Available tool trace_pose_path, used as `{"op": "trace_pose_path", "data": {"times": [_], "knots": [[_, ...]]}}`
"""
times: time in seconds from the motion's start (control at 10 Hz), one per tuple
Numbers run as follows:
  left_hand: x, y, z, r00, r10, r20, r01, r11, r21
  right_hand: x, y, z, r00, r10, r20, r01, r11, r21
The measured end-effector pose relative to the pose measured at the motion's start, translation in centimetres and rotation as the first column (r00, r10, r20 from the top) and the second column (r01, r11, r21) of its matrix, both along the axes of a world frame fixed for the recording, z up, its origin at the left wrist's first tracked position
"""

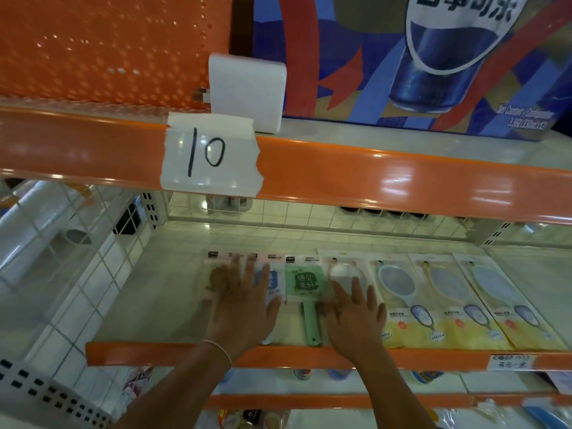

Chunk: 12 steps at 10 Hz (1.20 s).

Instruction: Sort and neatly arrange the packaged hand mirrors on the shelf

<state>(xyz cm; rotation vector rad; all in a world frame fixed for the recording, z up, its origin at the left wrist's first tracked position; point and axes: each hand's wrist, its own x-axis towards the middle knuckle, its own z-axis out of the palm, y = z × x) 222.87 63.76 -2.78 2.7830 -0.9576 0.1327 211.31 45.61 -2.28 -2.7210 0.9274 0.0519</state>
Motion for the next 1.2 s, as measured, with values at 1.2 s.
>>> {"op": "trace_pose_path", "data": {"times": [1.2], "knots": [[-10.2,-10.9,3.9,0.993,0.089,-0.081,-0.076,0.985,0.156,-3.9,-8.0,-0.3,0.864,0.325,0.384,-0.404,0.903,0.145]]}}
